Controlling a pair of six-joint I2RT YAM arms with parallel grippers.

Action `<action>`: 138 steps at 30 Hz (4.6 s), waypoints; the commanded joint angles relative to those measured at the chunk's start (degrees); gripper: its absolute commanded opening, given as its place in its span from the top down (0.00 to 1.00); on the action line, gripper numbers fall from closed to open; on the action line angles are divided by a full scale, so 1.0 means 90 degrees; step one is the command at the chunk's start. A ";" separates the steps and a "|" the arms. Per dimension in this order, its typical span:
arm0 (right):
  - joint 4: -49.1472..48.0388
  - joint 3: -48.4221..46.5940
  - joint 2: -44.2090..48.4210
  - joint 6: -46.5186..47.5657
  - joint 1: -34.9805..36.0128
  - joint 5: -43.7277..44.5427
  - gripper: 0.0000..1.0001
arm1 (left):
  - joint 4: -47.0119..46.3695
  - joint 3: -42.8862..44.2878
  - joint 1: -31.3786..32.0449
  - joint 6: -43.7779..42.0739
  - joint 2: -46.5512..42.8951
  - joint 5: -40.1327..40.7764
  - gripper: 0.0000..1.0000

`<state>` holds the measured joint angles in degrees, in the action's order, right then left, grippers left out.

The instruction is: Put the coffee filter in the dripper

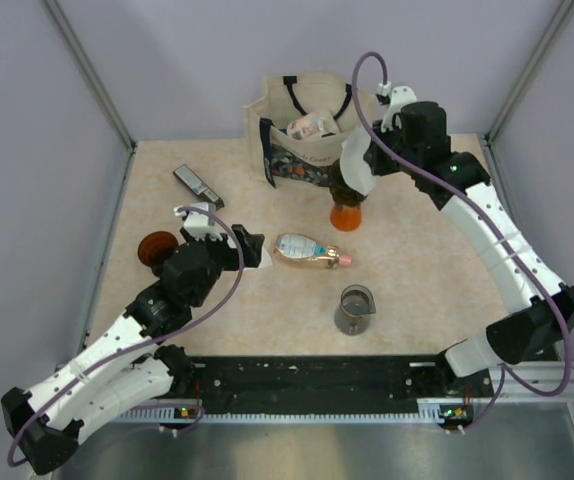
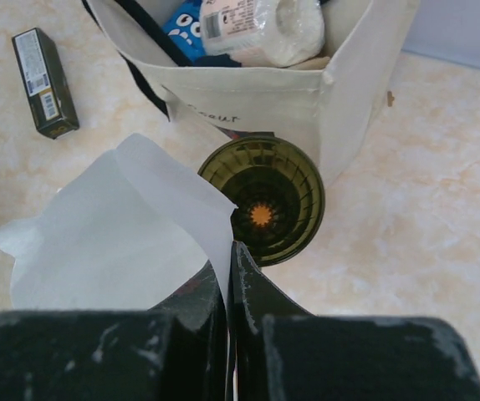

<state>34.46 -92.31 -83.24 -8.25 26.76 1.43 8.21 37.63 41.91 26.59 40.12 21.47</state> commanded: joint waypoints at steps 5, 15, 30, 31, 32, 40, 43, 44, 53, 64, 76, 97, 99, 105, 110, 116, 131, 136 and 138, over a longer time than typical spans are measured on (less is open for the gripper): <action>0.1317 -0.1587 -0.1218 0.0789 -0.0483 -0.0793 1.00 | -0.0053 -0.0001 -0.0038 0.0112 0.0132 0.0485 0.01; 0.2099 -0.2321 -0.1961 0.1229 -0.0688 -0.1496 1.00 | -0.0033 -0.0118 -0.0067 0.0112 -0.0014 0.0514 0.01; 0.2411 -0.3092 -0.3055 0.1278 -0.0698 -0.1253 1.00 | 0.0035 -0.0147 -0.0067 0.0093 -0.0092 0.0534 0.01; 0.2431 -0.3112 -0.3085 0.1278 -0.0708 -0.1233 0.98 | 0.0035 -0.0138 -0.0077 0.0093 -0.0092 0.0534 0.01; 0.2441 -0.3161 -0.3095 0.1278 -0.0708 -0.1185 0.94 | 0.0055 -0.0128 -0.0086 0.0083 -0.0092 0.0534 0.01; 0.2587 -0.3737 -0.2978 0.1356 -0.0708 -0.0814 0.74 | 0.0026 -0.0118 -0.0086 0.0034 -0.0054 0.0387 0.01; 0.2578 -0.3844 -0.2793 0.1405 -0.0708 -0.0609 0.65 | 0.0026 -0.0109 -0.0086 0.0024 -0.0005 0.0368 0.01; 0.2568 -0.3854 -0.2744 0.1424 -0.0708 -0.0541 0.63 | 0.0035 -0.0099 -0.0086 0.0034 0.0015 0.0368 0.01; 0.2275 -0.3475 -0.2284 0.1337 -0.0689 -0.1174 0.72 | 0.0026 -0.0079 -0.0086 0.0063 0.0064 0.0339 0.01; 0.2138 -0.3259 -0.2899 0.1239 -0.0503 -0.0863 0.80 | 0.0104 -0.0099 -0.0086 0.0083 0.0054 0.0387 0.01; 0.2128 -0.3103 -0.3416 0.1239 -0.0415 -0.0452 0.81 | 0.0133 -0.0089 -0.0086 0.0083 0.0122 0.0466 0.01; 0.2177 -0.2946 -0.3680 0.1395 -0.0161 -0.0071 0.84 | 0.0133 -0.0089 -0.0086 0.0044 0.0181 0.0495 0.01; 0.2226 -0.2956 -0.3710 0.1386 -0.0161 -0.0081 0.84 | 0.0133 -0.0099 -0.0077 0.0044 0.0201 0.0495 0.01; 0.2236 -0.2946 -0.3827 0.1415 -0.0161 -0.0296 0.85 | 0.0133 -0.0089 -0.0086 0.0024 0.0191 0.0495 0.01; 0.2236 -0.2956 -0.3895 0.1425 -0.0161 -0.0296 0.85 | 0.0133 -0.0099 -0.0086 0.0015 0.0191 0.0505 0.01; 0.2275 -0.2946 -0.4012 0.1464 -0.0161 -0.0325 0.85 | 0.0133 -0.0089 -0.0086 -0.0015 0.0191 0.0524 0.01; 0.2343 -0.2839 -0.4081 0.1493 -0.0161 -0.0315 0.81 | 0.0133 -0.0099 -0.0086 -0.0044 0.0210 0.0563 0.01; 0.2343 -0.2897 -0.4061 0.1483 -0.0161 -0.0305 0.76 | 0.0143 -0.0089 -0.0086 -0.0044 0.0220 0.0563 0.01; 0.2343 -0.2956 -0.4052 0.1483 -0.0152 -0.0315 0.73 | 0.0143 -0.0079 -0.0086 -0.0025 0.0230 0.0554 0.01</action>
<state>55.77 -117.86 -119.13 4.49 24.99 -1.72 10.79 36.58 41.32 26.87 41.91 25.50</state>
